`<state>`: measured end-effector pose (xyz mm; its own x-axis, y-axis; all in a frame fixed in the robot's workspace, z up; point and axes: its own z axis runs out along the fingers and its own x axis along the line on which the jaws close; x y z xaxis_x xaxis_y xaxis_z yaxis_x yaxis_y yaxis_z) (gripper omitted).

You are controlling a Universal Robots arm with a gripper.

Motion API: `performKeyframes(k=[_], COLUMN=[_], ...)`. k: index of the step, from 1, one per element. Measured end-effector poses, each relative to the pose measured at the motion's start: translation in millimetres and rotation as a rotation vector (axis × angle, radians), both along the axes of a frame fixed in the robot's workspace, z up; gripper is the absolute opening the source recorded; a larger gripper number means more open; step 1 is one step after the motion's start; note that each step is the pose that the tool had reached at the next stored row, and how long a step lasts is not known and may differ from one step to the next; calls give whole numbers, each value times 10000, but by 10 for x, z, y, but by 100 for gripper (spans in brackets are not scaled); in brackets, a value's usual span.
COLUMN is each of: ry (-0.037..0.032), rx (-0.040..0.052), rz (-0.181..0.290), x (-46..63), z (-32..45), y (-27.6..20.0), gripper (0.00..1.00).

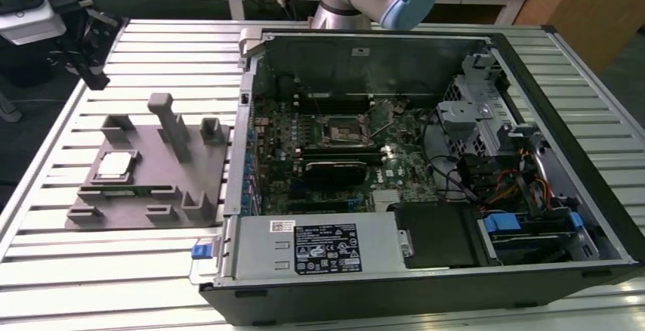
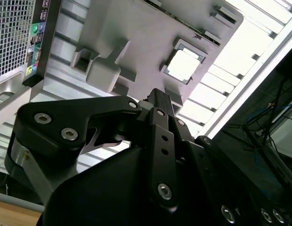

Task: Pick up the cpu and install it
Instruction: 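Reach for the cpu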

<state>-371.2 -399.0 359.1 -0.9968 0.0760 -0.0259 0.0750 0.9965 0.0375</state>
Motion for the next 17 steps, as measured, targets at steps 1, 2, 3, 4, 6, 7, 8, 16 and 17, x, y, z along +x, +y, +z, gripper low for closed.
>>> performKeyframes(k=[1,2,3,4,6,7,8,16,17], ry=[-1,-1,0,0,-2,-2,-1,0,-2], rx=[-2,-6,-9,-12,-15,-16,-17,-27,-27], rz=[0,-1,0,0,0,0,0,0,0], x=[-11,-21,-32,-44,-66,-76,-87,-175,-185], z=[-8,-15,-22,-31,-49,-59,-70,-152,-162], y=[0,0,0,0,0,0,0,0,0], gripper=[11,11,11,11,11,11,11,11,11])
